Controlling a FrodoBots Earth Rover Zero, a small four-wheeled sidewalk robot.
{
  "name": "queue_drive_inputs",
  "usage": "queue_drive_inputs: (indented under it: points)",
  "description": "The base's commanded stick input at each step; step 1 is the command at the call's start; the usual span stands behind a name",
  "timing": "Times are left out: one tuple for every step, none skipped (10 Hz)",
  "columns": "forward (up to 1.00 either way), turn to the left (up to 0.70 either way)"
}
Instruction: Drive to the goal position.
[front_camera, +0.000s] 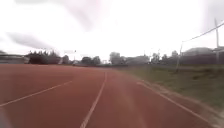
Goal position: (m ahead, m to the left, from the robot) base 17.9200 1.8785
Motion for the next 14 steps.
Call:
queue_drive_inputs:
  points:
    - [0.70, 0.00]
    - [0.70, 0.00]
    - [0.70, 0.00]
    - [0.70, 0.00]
    - [0.70, 0.00]
    - [0.70, 0.00]
    - [0.70, 0.00]
    - [0.70, 0.00]
    - [0.70, 0.00]
    - [0.70, 0.00]
    - [0.70, 0.00]
    - [0.70, 0.00]
    - [0.70, 0.00]
    - [0.70, 0.00]
